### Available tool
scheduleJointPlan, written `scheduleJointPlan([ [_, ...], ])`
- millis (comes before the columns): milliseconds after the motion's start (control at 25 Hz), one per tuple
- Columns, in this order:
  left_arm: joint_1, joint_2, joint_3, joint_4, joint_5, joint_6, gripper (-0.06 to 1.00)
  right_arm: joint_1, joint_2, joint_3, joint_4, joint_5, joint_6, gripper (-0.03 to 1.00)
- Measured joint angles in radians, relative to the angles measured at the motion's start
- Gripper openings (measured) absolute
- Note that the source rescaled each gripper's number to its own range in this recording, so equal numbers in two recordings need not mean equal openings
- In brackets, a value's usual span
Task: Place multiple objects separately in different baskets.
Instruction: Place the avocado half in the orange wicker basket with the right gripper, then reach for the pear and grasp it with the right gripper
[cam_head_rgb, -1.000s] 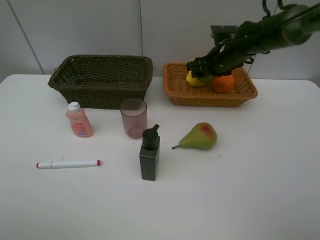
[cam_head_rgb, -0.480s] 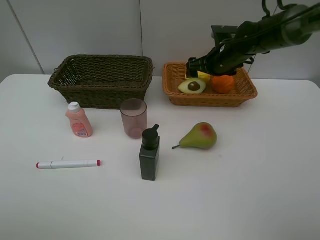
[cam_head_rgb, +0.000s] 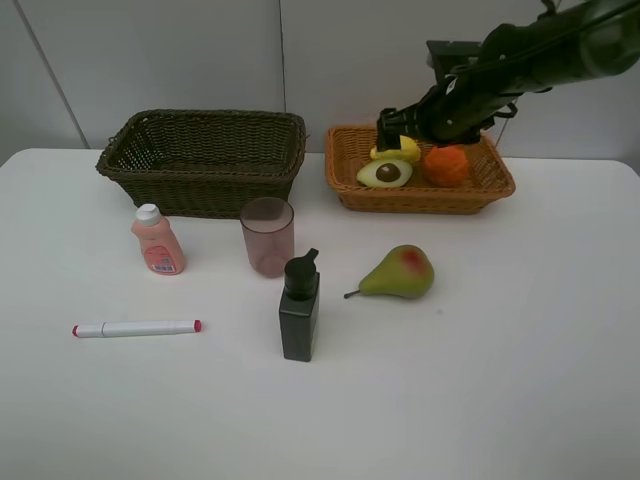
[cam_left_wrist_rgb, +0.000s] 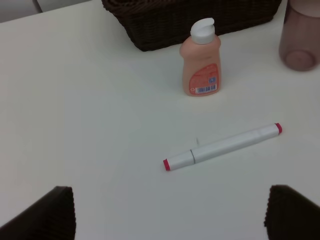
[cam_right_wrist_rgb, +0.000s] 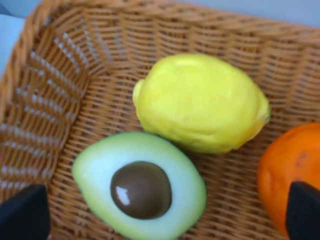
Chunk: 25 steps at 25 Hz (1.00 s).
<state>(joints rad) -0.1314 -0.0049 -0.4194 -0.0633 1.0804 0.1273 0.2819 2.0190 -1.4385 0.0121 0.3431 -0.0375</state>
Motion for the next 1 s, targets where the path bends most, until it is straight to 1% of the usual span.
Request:
scheduleJointPlan([
  [200,0.000,0.000,0.000,0.000,0.000,0.000,1.00,0.010,-0.065,0.015,0.000,0.083,-0.038,1.00],
  [400,0.000,0.000,0.000,0.000,0.000,0.000,1.00,0.034,-0.151,0.144,0.001,0.086,-0.066,1.00],
  [520,0.000,0.000,0.000,0.000,0.000,0.000,1.00,0.047,-0.197,0.222,0.001,0.088,-0.122,1.00],
  [680,0.000,0.000,0.000,0.000,0.000,0.000,1.00,0.061,-0.246,0.295,0.002,0.120,-0.237,1.00],
  [800,0.000,0.000,0.000,0.000,0.000,0.000,1.00,0.063,-0.261,0.323,0.004,0.186,-0.309,1.00],
  [920,0.000,0.000,0.000,0.000,0.000,0.000,1.00,0.063,-0.261,0.330,0.011,0.276,-0.370,1.00],
  [1000,0.000,0.000,0.000,0.000,0.000,0.000,1.00,0.063,-0.261,0.330,0.024,0.308,-0.405,1.00],
])
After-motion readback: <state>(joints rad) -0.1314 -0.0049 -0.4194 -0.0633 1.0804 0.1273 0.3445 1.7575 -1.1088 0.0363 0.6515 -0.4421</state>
